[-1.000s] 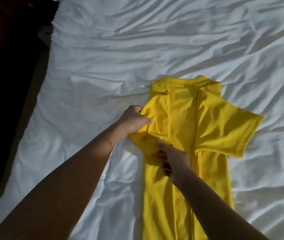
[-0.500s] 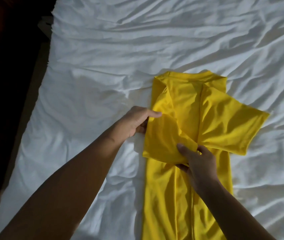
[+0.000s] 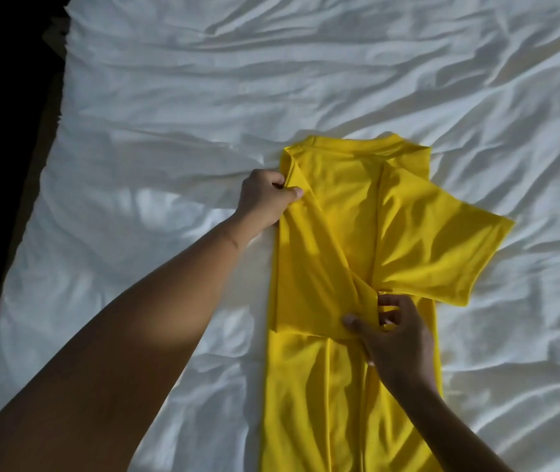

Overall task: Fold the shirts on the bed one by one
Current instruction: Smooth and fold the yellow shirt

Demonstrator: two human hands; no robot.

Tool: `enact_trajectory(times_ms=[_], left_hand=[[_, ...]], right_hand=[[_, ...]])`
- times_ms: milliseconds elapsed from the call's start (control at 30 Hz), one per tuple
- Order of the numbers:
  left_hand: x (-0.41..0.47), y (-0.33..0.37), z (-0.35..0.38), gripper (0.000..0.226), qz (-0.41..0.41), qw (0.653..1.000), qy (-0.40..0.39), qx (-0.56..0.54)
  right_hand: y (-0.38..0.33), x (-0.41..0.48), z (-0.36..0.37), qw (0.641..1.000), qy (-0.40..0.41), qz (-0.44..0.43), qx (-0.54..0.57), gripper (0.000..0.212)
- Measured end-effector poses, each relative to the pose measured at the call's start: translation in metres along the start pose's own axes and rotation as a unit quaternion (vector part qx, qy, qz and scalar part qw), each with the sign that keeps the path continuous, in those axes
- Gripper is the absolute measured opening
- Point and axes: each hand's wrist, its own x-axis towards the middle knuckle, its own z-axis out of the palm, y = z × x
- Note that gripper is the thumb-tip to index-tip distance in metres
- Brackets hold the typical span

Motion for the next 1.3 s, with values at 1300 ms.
enact_trajectory(times_ms=[1300], left_hand=[[-0.203, -0.009, 0.07, 0.031, 0.342, 0.856, 0.08, 0.379]], right_hand=[[-0.008, 0.034, -0.091, 0.974, -0.051, 0.127, 0.18, 0.018]])
